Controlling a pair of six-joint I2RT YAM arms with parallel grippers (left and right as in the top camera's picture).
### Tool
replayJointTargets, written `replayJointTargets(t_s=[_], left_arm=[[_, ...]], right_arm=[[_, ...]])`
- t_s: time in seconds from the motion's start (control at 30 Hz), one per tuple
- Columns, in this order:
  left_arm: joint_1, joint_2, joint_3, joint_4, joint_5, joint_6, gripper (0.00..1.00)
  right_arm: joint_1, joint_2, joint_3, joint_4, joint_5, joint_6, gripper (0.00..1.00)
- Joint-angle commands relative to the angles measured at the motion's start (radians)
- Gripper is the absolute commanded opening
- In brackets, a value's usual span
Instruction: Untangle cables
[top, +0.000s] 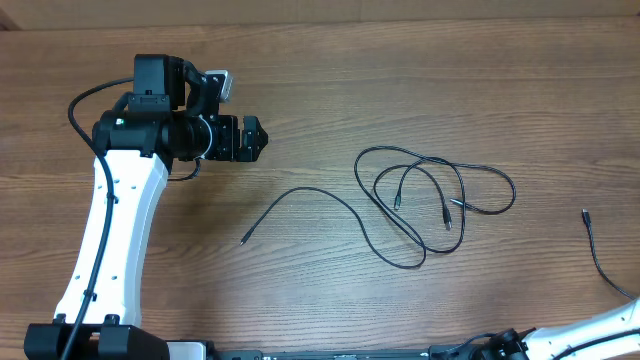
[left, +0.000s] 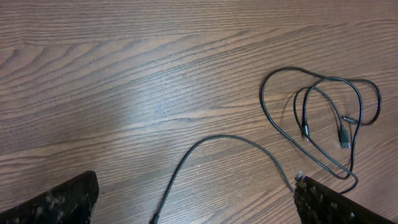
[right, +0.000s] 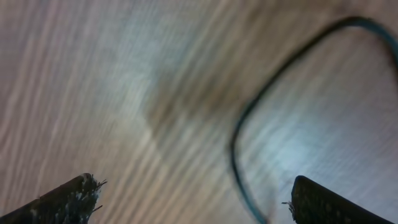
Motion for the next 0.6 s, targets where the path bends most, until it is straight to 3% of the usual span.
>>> replayJointTargets(t_s=[0.0, 0.13, 0.23, 0.4, 0.43, 0.5, 0.57], left_arm=[[-0.006, 0.0, 0.008, 0.001, 0.0, 0.011, 1.0], [-0.006, 0.0, 0.008, 0.001, 0.0, 0.011, 1.0], [-0.006, 0.0, 0.008, 0.001, 0.0, 0.011, 1.0], [-0.006, 0.0, 0.008, 0.001, 0.0, 0.011, 1.0], [-0.006, 0.0, 0.008, 0.001, 0.0, 0.011, 1.0], [-0.006, 0.0, 0.008, 0.001, 0.0, 0.012, 1.0], [-0.006, 0.0, 0.008, 0.001, 0.0, 0.011, 1.0]], right_arm=[[0.012, 0.001, -0.045, 0.016, -0.025, -0.001, 0.98], [0.012, 0.001, -0.079, 0.042, -0.026, 0.005, 0.98], [0.016, 0.001, -0.116, 0.086, -0.026, 0.056, 0.88], [0.034, 0.002, -0.175, 0.168, -0.044, 0.094, 0.86], [0.037, 0.002, -0.182, 0.176, -0.051, 0.094, 0.81], [0.051, 0.002, -0.192, 0.195, -0.052, 0.094, 0.4], [0.064, 0.002, -0.192, 0.201, -0.053, 0.106, 0.24]])
